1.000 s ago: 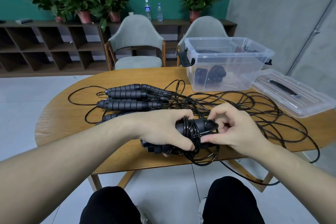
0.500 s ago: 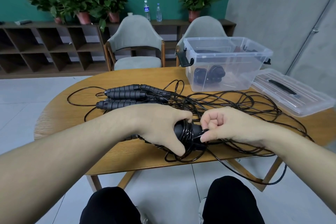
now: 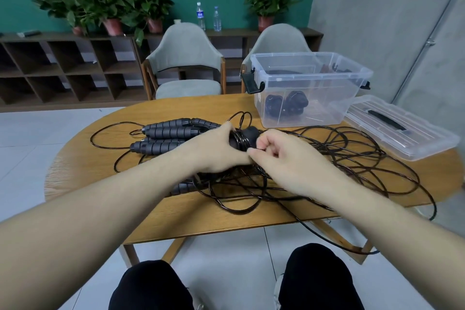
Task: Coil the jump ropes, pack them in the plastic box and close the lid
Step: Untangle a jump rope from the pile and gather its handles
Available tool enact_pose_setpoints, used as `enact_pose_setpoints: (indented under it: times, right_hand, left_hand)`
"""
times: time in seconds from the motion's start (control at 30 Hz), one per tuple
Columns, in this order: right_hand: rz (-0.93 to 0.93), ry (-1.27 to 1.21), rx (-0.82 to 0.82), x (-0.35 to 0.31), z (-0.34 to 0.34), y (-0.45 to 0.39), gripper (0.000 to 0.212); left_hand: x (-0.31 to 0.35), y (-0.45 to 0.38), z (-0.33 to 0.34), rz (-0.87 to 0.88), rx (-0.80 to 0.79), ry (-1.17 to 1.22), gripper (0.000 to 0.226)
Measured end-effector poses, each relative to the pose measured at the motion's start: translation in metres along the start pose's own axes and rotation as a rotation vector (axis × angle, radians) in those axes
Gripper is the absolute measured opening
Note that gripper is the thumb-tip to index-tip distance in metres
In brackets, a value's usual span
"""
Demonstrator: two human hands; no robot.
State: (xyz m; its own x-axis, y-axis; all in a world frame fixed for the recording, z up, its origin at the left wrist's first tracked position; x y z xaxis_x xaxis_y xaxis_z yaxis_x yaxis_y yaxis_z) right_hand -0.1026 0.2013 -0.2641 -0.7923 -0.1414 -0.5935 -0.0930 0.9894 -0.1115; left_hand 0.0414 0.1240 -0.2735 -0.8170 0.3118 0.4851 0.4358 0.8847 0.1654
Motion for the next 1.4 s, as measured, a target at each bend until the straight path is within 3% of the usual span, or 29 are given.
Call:
enact_pose_setpoints:
  times: [0.13, 0.37, 0.47, 0.57, 0.73, 0.83, 0.9, 1.1, 1.27, 1.4]
  right_hand:
    - [-0.038, -0.049, 0.135, -0.006, 0.018, -0.001, 0.025]
    - [0.006, -0.197, 0.154, -0.001, 0.028, -0.014, 0.024]
    - [-0.033, -0.157, 0.239, 0.005, 0.028, -0.023, 0.027]
    - [-0.083, -0.018, 0.302, 0.009, 0.029, -0.024, 0.029]
    - [-0.199, 0.278, 0.432, 0.001, 0.030, -0.020, 0.034]
    - [-0.273, 0.411, 0.469, -0.007, 0.029, -0.016, 0.041]
    - [-0.318, 0.439, 0.477, -0.011, 0.029, -0.014, 0.042]
    - [-0.405, 0.392, 0.464, -0.017, 0.034, -0.015, 0.036]
    - [-0.442, 0.402, 0.412, -0.013, 0.026, -0.016, 0.032]
    - [-0.257, -0.001, 0.302, 0.012, 0.025, -0.013, 0.021]
  left_hand:
    - [-0.010, -0.011, -0.001, -0.095, 0.080, 0.641, 0.056]
    - [-0.007, -0.016, 0.012, -0.131, 0.194, 1.217, 0.054]
    - [-0.006, -0.020, 0.017, -0.180, 0.154, 1.422, 0.060]
    - [0.002, -0.012, 0.018, -0.175, -0.006, 1.568, 0.062]
    - [0.013, -0.004, 0.016, -0.136, -0.100, 1.596, 0.043]
    - [0.010, -0.004, 0.019, -0.178, 0.043, 1.598, 0.076]
    - [0.006, -0.006, 0.018, -0.211, 0.151, 1.604, 0.081]
    - [0.012, -0.018, 0.006, -0.273, 0.320, 1.570, 0.069]
    - [0.014, -0.025, 0.011, -0.275, 0.347, 1.597, 0.058]
    - [0.007, -0.027, 0.006, -0.205, 0.375, 1.506, 0.065]
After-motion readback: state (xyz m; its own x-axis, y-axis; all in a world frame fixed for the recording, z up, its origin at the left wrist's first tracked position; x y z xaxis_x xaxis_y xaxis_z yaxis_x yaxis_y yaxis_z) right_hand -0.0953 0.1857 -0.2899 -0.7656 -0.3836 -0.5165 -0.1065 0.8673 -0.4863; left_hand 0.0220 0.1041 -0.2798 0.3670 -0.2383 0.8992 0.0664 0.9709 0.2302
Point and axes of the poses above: each hand's wrist, its own y-axis away from the middle knuckle, its own z-axis out of the palm, x = y × z, the point moved 3 cm from there along -y, towards the middle knuckle, and after that the axes turned 3 degrees about -x, right-handed, at the moved point
